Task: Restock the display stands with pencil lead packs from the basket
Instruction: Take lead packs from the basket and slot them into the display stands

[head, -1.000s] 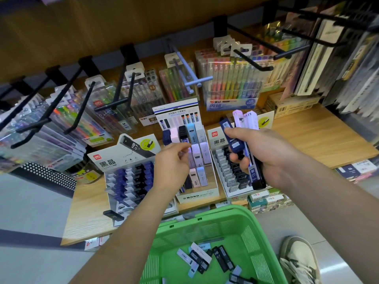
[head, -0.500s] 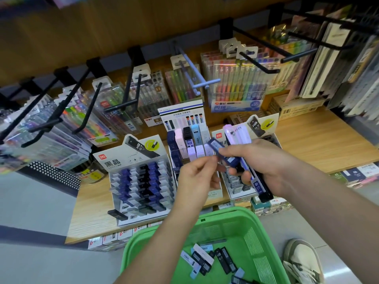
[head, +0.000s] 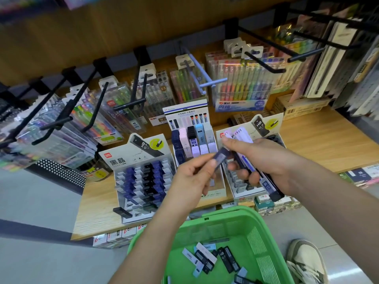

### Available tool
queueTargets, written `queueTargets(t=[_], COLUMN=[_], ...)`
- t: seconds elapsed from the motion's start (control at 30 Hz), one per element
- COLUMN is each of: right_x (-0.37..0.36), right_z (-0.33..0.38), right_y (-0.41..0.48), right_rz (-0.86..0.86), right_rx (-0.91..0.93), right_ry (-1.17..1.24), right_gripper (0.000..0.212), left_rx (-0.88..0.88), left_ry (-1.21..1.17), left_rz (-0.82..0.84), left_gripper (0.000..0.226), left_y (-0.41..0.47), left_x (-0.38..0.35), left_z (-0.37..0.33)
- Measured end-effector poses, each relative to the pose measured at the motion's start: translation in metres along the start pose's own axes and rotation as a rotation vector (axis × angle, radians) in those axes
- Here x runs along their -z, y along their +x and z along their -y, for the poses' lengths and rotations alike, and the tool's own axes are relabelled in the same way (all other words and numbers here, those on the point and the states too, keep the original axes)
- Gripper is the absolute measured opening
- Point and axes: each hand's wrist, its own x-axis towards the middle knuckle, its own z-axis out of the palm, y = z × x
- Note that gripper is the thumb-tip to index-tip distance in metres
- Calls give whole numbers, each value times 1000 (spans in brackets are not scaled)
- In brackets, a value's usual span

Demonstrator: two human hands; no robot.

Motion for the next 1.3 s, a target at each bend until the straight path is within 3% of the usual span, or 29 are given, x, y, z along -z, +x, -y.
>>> queueTargets(t=[0.1,0.2,0.3,0.4,0.53,0.6,0.73,0.9,1.13,1.3], right_x=[2,2,1,0,0,1,5,7,5,3], right_z=[-1,-2,-3,-4,-6,-6,-2,1,0,3], right_y=[0,-1,0,-1,1,3,6,8,10,9], right_rz=[53,68,54,47,52,20,-82,-77,-103,-39], right_rx=[-5,26,44,63,55,30,-75,-107,-18,6], right_ry=[-71,-152,-173,-199,-178,-125,191,455,491,608], right_gripper=[23,7,8,11,7,16,30,23,26,13], left_rx=[-54,-13,61,67,41,17,-40,-114,-105,-110], left_ry=[20,-176,-438,-474,-378,-297,-42,313,569,766], left_rz=[7,-8,-66,-63,-40,-65,-272,-462,-429,-326], left_gripper=[24,33,41,42,31,17,22,3,22,27], left_y=[-1,-2,1,3,7,10,17,29,52,61], left_x=[4,9,19,29,38,44,63,82,79,74], left_z=[2,1,1,1,-4,-8,-14,-12,-4,2])
